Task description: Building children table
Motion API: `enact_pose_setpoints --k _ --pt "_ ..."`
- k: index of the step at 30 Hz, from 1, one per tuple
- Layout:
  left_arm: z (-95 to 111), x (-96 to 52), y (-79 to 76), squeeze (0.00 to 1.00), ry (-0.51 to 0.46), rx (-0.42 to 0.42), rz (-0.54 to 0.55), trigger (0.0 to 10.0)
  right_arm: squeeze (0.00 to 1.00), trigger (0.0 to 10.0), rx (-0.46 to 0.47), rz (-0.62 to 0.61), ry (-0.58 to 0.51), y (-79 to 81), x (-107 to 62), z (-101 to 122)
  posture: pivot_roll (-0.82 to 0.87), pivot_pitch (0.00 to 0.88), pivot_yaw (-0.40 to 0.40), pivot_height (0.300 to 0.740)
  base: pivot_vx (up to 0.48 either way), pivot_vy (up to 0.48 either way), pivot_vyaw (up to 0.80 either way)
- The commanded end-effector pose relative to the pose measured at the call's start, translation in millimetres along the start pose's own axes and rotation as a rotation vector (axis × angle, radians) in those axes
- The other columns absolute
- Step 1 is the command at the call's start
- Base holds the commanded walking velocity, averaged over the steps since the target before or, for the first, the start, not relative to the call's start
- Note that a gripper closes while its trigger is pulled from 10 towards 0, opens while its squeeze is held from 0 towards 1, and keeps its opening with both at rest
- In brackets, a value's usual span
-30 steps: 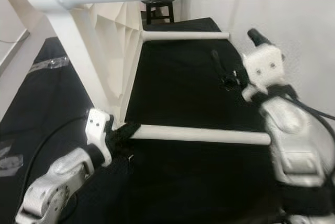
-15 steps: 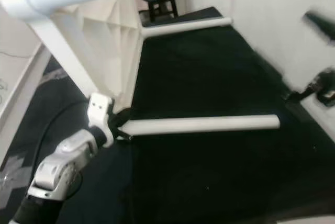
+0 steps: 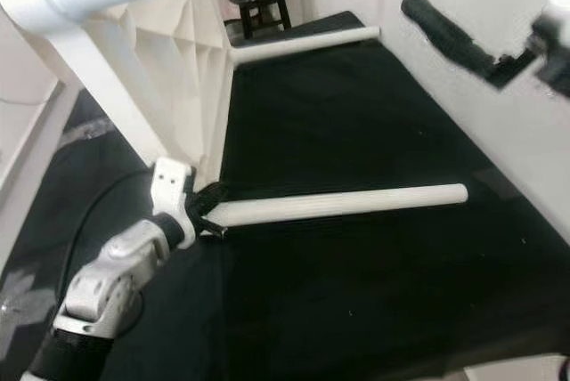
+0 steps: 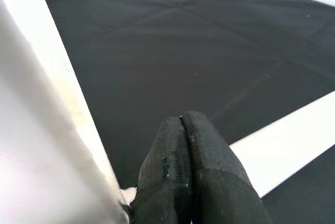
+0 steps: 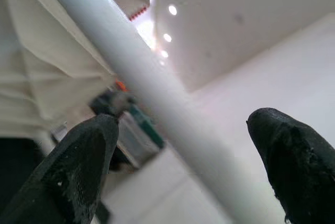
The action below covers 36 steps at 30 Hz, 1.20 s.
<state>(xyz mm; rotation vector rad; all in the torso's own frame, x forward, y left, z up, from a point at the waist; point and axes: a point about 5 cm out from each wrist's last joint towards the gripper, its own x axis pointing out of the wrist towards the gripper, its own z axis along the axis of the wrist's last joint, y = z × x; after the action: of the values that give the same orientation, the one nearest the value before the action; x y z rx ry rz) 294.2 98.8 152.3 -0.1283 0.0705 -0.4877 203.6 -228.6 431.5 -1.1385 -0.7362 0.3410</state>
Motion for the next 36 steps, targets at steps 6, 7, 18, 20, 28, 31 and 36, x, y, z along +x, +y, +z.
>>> enact_pose_setpoints --k 6,7,18,20,28,31,36 --pt "-5 -6.9 1.9 0.00 0.005 -0.028 0.034 10.0 0.00 10.0 -0.119 0.060 0.002 -2.6 12.8 -2 -0.09 0.112 0.120 0.740 0.000 0.000 0.00" --pt "-6 -7.7 0.9 0.00 0.005 -0.040 0.039 10.0 0.00 10.0 -0.127 0.068 -0.009 -3.9 17.5 -1 -0.09 0.113 0.114 0.740 0.000 0.000 0.00" --pt "-8 -3.2 7.2 0.00 -0.003 -0.099 0.139 10.0 0.00 0.0 -0.185 0.084 -0.015 -7.4 45.8 -7 -0.11 0.123 0.078 0.740 0.000 0.000 0.00" --pt "-8 -2.1 7.5 0.00 -0.004 -0.100 0.142 10.0 0.00 0.0 -0.187 0.087 -0.014 -6.7 47.5 -8 -0.11 0.124 0.077 0.740 0.000 0.000 0.00" --pt "-5 3.8 -0.8 0.00 -0.009 -0.093 0.086 10.0 0.00 0.0 -0.207 0.121 0.014 -3.5 53.2 -16 -0.11 0.130 0.067 0.740 0.000 0.000 0.00" --pt "-3 4.6 -5.4 0.00 -0.011 -0.091 0.068 10.0 0.00 0.0 -0.203 0.137 0.021 -1.5 55.8 -19 -0.11 0.132 0.066 0.740 0.000 0.000 0.00" --pt "-3 6.2 -6.8 0.00 -0.013 -0.091 0.069 10.0 0.00 0.0 -0.203 0.145 0.023 -0.5 58.0 -22 -0.11 0.134 0.065 0.740 0.000 0.000 0.00"
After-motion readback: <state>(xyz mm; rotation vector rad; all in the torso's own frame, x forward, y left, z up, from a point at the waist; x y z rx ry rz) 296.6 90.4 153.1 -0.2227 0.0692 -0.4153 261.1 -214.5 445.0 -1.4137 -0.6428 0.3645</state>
